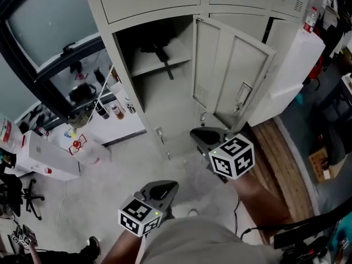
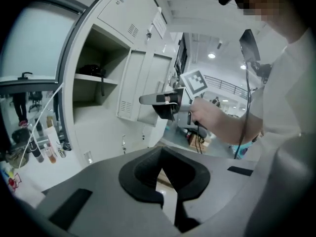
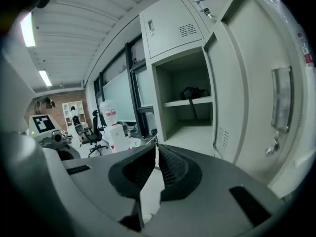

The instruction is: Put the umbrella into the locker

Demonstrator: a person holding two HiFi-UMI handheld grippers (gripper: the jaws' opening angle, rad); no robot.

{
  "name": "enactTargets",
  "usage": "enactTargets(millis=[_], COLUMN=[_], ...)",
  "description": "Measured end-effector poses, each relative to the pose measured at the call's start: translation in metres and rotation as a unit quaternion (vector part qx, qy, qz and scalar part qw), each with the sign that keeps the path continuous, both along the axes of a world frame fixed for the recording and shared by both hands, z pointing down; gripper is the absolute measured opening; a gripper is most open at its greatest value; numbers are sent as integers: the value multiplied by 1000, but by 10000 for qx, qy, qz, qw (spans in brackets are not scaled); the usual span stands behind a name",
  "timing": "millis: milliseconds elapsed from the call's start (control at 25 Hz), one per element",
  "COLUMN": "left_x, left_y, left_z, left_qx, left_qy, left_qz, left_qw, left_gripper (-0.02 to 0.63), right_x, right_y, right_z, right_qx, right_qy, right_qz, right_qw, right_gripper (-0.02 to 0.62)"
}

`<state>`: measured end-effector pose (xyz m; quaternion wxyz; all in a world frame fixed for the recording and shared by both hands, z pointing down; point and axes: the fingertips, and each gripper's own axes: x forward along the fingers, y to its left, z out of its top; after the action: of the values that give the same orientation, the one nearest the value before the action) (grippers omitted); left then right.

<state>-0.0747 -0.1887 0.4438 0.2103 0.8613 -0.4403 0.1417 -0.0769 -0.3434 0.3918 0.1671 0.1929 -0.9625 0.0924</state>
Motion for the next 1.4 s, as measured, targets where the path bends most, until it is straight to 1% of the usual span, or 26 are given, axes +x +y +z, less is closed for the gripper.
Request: enactTargets(millis=[160, 360, 520, 680, 880, 1040, 1240, 1400], left_x=[9, 11, 5, -6, -26, -41, -41, -44], left_y=[24, 46, 70, 105, 157, 191, 228, 250], left_z=[-1, -5, -9, -13, -5, 2, 8, 14], left_qx=[-31, 44, 115, 175, 135, 117, 75, 71], left_qy=[21, 83, 117, 95, -37, -71, 7, 29], left_qz=[-90, -49, 27, 70, 52, 19, 151, 164], left_qw=[10000, 9999, 9999, 9998, 9999, 9999, 9999, 9998], left_gripper=[11, 11, 11, 11, 11, 11, 11, 11], right_x=[23, 44, 51, 45, 29, 18, 12, 7], right_y=[39, 79, 119, 167, 226, 262, 300, 325], right_z=[20, 34, 40, 48, 55, 60, 61, 65], right_qx=[-99, 144, 116, 123, 49, 98, 156, 176], right_qy=[47, 259, 288, 470, 458, 482, 545, 498], right_qz=[-66, -19, 30, 49, -16, -6, 3, -10], right_qw=[9999, 9996, 9995, 9988, 9989, 9988, 9984, 9986], right_gripper=[26, 25, 23, 23, 21, 21, 18, 17])
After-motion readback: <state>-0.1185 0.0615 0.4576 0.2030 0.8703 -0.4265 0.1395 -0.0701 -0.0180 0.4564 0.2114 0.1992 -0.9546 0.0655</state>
